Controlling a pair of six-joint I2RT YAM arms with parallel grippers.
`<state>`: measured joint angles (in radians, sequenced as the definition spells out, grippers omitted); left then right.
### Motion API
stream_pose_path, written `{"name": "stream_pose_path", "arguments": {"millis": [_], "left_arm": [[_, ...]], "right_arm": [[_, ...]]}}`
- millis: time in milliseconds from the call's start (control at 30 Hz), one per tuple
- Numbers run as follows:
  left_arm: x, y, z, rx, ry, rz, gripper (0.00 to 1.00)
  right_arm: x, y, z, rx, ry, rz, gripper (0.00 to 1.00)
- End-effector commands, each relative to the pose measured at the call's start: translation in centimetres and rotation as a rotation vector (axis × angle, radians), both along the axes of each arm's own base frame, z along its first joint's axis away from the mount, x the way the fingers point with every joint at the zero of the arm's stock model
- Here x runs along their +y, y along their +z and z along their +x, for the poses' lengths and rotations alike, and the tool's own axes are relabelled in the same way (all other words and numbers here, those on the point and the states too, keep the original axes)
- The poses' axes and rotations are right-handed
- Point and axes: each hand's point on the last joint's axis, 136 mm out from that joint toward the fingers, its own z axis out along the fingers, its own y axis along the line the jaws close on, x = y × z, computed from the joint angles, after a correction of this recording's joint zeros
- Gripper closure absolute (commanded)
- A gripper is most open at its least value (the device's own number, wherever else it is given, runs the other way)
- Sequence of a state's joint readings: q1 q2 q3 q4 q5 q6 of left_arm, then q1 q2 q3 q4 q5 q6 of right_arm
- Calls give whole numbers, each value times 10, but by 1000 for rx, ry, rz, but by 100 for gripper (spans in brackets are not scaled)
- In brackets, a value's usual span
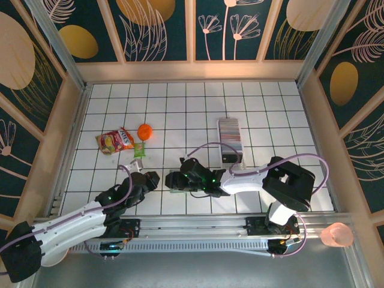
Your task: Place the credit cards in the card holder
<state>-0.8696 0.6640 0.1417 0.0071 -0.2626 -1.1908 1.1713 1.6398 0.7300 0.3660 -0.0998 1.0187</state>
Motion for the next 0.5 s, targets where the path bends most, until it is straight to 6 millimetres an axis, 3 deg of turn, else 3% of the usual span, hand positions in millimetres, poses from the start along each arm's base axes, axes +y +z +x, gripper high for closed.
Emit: {"name": "stream_pose_path", "arguments": {"millis": [0,100,200,367,467], "left_arm": [[0,3,-5,31,15,-55,91],[0,12,-5,23,15,-63,89],[0,18,-4,31,14,-49,88],[-15,24,-2,49,-36,-41,87],[-26,23,1,52,-77,-17,86]], "right_arm": [[26,46,6,-91,68,157,47],[28,75,13,-182,90,187,47],[17,104,24,-305,92,186,47],[-36,149,57,-589,42,50,49],[-69,181,64,-901,120,-68,49]]}}
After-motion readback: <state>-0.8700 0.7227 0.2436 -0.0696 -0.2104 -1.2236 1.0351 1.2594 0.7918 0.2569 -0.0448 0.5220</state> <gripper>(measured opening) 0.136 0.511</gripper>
